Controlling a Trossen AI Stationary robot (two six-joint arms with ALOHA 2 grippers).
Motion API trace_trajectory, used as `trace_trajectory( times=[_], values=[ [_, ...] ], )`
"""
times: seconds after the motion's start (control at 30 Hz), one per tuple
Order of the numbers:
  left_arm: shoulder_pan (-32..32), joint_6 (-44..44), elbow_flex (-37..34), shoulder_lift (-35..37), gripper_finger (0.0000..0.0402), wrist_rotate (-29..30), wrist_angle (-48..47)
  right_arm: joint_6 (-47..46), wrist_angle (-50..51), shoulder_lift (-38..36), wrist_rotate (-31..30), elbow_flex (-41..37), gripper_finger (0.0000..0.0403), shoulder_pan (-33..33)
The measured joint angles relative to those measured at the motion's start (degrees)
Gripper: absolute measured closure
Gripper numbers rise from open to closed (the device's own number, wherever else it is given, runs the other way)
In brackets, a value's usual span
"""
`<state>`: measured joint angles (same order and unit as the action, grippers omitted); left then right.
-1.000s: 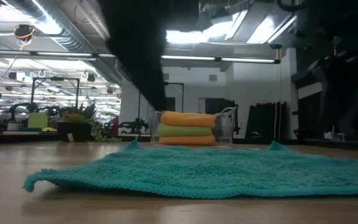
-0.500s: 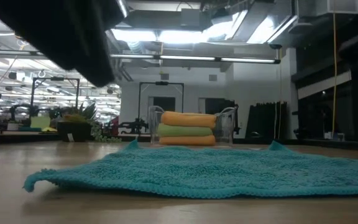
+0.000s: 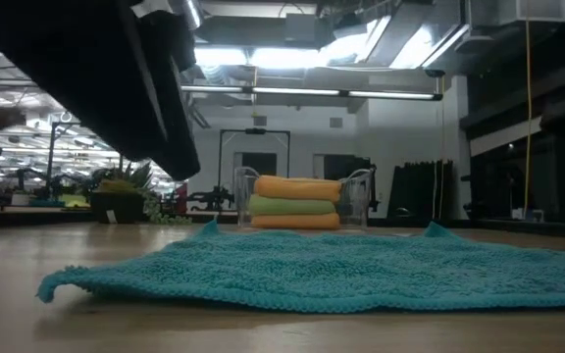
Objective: Fold microfiber towels
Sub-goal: Fold the blue microfiber cloth
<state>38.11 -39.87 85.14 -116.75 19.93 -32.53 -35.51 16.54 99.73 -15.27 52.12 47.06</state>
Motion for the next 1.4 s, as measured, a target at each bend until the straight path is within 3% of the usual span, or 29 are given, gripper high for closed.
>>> trace_trajectory(
  times=[0.33,0.97,1.17,1.4],
  values=[
    [-0.4,1.5,0.0,-5.5,0.017,-3.4,1.3,-2.6,-0.2,2.8,-0.3,0.1,0.0134,0.0],
    [-0.3,1.4,0.2,-6.5,0.0182,-0.9,-0.7,-3.1,2.1,2.9,-0.2,0.2,0.0134,0.0],
    [-0.3,1.5,0.1,-6.6,0.0208,2.1,-1.0,-3.1,2.4,2.9,-0.3,0.2,0.0145,0.0],
    [-0.2,3.0,0.1,-7.3,0.0271,3.6,-0.7,-6.1,2.8,2.9,-0.7,0.1,0.021,0.0]
  ],
)
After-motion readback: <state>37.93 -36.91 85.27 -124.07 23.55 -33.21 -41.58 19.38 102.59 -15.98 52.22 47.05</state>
